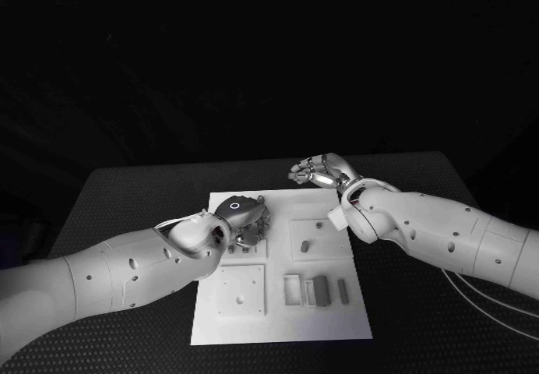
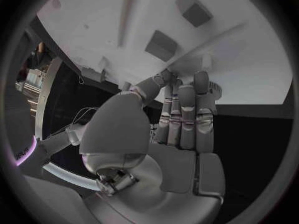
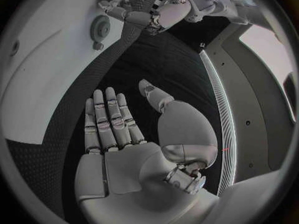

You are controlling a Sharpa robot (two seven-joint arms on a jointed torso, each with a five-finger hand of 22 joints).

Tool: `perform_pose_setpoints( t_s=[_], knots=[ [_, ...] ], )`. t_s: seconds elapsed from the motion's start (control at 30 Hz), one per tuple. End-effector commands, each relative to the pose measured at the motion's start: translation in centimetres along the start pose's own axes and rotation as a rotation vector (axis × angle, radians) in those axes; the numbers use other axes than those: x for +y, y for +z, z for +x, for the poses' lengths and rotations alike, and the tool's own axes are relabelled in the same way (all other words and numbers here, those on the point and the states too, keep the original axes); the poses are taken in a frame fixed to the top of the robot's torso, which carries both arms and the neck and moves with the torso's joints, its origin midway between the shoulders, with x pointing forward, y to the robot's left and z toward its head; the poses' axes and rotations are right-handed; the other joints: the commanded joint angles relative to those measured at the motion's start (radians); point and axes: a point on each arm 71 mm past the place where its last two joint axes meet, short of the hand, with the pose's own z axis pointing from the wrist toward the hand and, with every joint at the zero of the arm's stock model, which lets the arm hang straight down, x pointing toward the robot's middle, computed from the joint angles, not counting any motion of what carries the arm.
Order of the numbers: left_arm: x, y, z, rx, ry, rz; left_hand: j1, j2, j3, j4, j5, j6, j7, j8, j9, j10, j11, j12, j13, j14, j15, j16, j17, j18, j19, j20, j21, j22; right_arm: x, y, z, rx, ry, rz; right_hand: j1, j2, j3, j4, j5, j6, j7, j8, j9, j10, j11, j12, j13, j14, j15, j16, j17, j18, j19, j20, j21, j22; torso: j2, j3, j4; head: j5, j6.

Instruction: Assemble the parts on the task board

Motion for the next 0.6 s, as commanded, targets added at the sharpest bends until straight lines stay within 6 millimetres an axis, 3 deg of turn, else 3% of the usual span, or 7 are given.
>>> perform_pose_setpoints(
  t_s=[0.03, 0.6],
  knots=[
    [-0.3, -0.2, 0.1, 0.000, -0.004, 0.021, -0.002, 0.006, 0.006, -0.001, 0.003, 0.005, 0.000, 0.006, -0.001, 0.009, 0.001, 0.001, 0.014, 0.010, -0.001, 0.002, 0.001, 0.045, 0.009, -0.003, 0.005, 0.010, 0.1, 0.0, 0.1, 0.009, 0.001, -0.015, 0.008, 0.004, -0.004, 0.000, -0.004, -0.003, 0.008, 0.007, -0.002, 0.008, 0.001, -0.007, -0.002, 0.007, 0.001, -0.006, -0.002, -0.010, 0.005, 0.000, -0.004, 0.001, 0.000, 0.0001, 0.0003, 0.001, 0.001],
    [0.6, -0.7, -1.9, -0.019, -0.019, -0.001, -0.002, 0.007, 0.008, 0.001, 0.003, 0.007, 0.000, 0.007, 0.000, 0.013, -0.001, 0.002, 0.016, 0.014, -0.002, 0.003, 0.002, 0.045, 0.013, -0.004, 0.005, 0.012, 0.1, 0.0, 0.0, 0.007, 0.000, -0.014, 0.008, 0.004, -0.005, 0.000, -0.004, -0.003, 0.008, 0.007, -0.003, 0.009, 0.001, -0.009, -0.004, 0.008, 0.001, -0.007, -0.002, -0.010, 0.005, 0.000, -0.006, 0.002, 0.000, -0.0002, 0.0007, 0.006, 0.006]
  ],
)
